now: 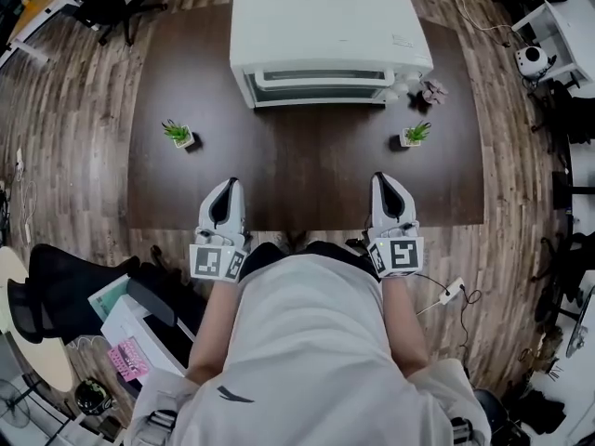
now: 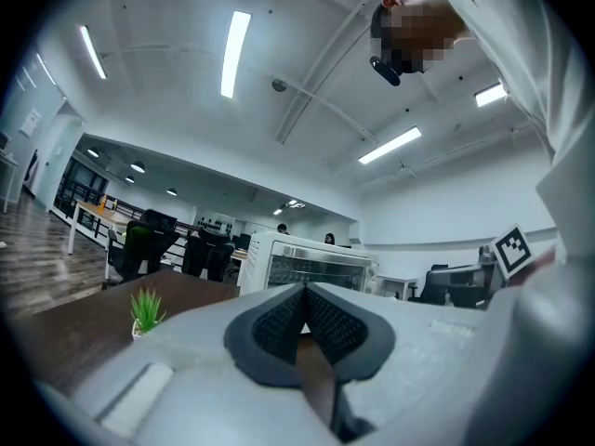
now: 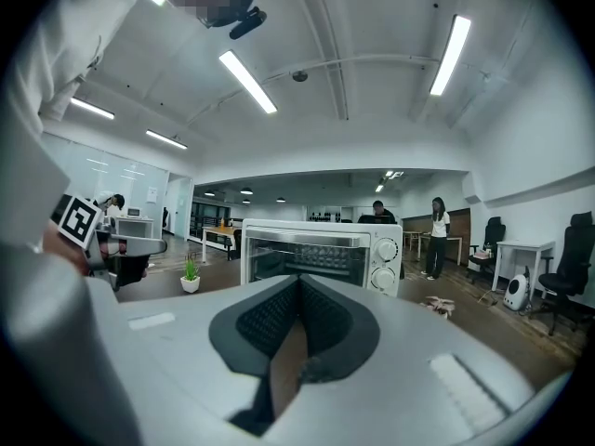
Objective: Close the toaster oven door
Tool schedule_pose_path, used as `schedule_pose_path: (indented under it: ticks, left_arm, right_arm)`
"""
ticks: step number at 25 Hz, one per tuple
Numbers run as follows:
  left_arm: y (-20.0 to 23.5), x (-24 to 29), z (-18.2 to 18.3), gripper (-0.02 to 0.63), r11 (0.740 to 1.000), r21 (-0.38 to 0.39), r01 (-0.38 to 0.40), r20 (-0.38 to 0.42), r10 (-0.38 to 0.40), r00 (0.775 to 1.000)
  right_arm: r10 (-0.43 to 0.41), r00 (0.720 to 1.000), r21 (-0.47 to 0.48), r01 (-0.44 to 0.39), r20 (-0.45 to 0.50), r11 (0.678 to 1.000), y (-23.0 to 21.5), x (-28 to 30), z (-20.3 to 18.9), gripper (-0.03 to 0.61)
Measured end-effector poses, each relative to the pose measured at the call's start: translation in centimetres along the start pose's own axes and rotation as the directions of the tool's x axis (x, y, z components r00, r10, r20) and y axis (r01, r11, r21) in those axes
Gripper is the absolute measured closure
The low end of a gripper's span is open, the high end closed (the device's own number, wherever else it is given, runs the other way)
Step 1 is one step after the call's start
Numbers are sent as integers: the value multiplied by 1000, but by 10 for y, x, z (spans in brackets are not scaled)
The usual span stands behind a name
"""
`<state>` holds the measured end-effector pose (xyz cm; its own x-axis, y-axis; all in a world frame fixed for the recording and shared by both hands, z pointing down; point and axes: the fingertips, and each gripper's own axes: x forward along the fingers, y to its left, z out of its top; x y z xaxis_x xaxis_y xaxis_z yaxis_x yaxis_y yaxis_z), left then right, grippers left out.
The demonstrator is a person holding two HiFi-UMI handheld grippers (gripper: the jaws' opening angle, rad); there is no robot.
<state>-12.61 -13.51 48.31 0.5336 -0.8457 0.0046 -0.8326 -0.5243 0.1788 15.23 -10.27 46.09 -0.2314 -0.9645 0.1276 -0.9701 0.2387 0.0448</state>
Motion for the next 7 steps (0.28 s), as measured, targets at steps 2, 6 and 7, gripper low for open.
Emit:
schedule_pose_path:
  ticks: [2, 6, 7]
  left_arm:
    - [-1, -1, -2, 615, 1000, -3, -2, -2, 2, 1000]
    - [-2, -2, -5, 615, 1000, -13, -4, -3, 4, 1000]
    - [-1, -2, -6, 615, 1000, -14, -5, -3, 5, 1000]
  right_arm:
    - [0, 1000, 3, 0, -3, 1000, -1, 0, 0, 580]
    - [-1, 1000, 33, 1, 3, 999, -4, 0, 1, 580]
    - [-2, 1000, 41, 2, 5, 999, -4, 1, 2, 580]
